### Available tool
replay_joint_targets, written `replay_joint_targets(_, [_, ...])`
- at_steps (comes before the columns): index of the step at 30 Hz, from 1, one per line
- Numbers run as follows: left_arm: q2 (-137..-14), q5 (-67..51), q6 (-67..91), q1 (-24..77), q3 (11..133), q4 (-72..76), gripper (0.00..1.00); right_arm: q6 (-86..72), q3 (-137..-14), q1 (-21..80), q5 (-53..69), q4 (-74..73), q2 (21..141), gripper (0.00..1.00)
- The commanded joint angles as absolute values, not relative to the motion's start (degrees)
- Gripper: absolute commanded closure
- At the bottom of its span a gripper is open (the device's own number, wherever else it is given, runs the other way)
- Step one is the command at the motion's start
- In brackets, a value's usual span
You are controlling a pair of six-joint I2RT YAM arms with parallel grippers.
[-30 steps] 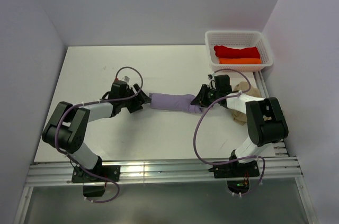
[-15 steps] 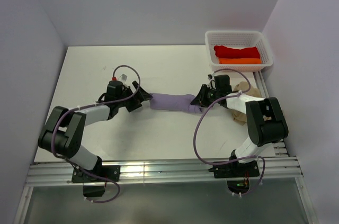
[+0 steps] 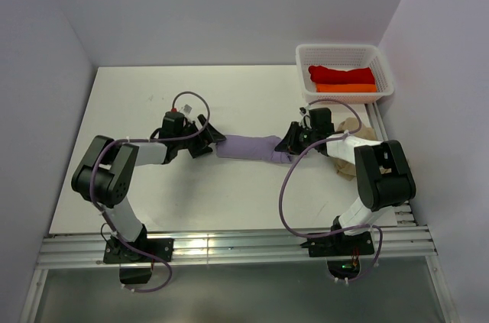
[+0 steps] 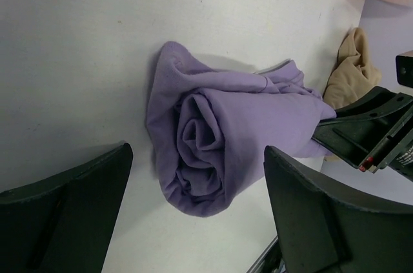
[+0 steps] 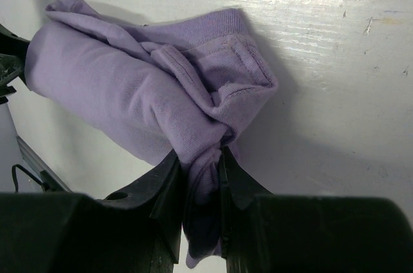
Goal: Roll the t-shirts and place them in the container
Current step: Place the rolled tshirt into the container
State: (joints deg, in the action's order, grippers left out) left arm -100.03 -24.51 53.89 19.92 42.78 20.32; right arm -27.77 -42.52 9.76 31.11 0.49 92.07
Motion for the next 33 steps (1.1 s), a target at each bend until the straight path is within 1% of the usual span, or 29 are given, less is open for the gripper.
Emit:
replay_joint_targets(1, [-105.4,-23.1,52.8,22.6,43.2,20.5,0.1,-27.1,-43.1,10.2,31.7,1.7,91.6,1.0])
replay_joint_targets(5, [-107.1,-24.5,53.3,23.2,42.9,22.8,0.16,-27.4,-43.0,10.2,32.1,2.3,91.8,1.0])
replay_joint_targets(10, [-109.5,-25.7,53.9,24.6,43.5,25.4,0.18,-27.5,-43.2,10.2,32.3,2.1,91.9,1.0])
replay_joint_targets(13, [-109.5,-25.2,53.6,25.0,43.9,24.4,0.22,-27.6,-43.2,10.2,32.4,2.1,91.8,1.0])
replay_joint_targets(16, [-108.8,-24.1,53.4,25.0,43.5,23.5,0.31,-27.7,-43.2,10.2,32.4,2.1,91.8,1.0])
replay_joint_targets(17, [-108.5,-23.7,53.3,25.0,43.3,23.0,0.4,-27.7,-43.3,10.3,32.3,2.1,91.8,1.0])
replay_joint_targets(18, [-108.1,-22.9,53.3,25.0,43.1,22.9,0.45,-27.7,-43.2,10.2,32.4,2.1,91.8,1.0])
replay_joint_targets(19, [-107.1,-22.3,53.3,25.0,43.0,22.6,0.57,-27.7,-43.2,10.3,32.4,2.2,91.8,1.0])
replay_joint_targets(21, [-105.7,-20.8,52.8,25.0,42.6,21.6,0.66,-27.8,-43.2,10.2,32.6,2.3,91.8,1.0])
replay_joint_targets(22, [-105.4,-20.4,52.6,25.0,42.7,21.3,0.82,-27.8,-43.2,10.2,32.7,2.3,91.8,1.0])
replay_joint_targets(24, [-105.0,-20.2,52.2,25.0,43.3,20.5,0.96,-27.9,-43.2,10.2,33.0,2.6,91.9,1.0])
replay_joint_targets(25, [-105.1,-20.2,52.2,25.0,43.7,20.3,1.0,-28.0,-43.2,10.2,33.0,2.7,92.0,1.0])
replay_joint_targets(29, [-105.0,-20.0,52.5,25.3,45.3,20.0,1.0,-28.3,-43.7,10.2,33.0,2.8,92.4,1.0])
replay_joint_targets(33, [-103.7,-16.7,52.4,26.5,48.5,15.1,1.0,-28.6,-45.4,10.1,31.9,1.2,92.1,1.0])
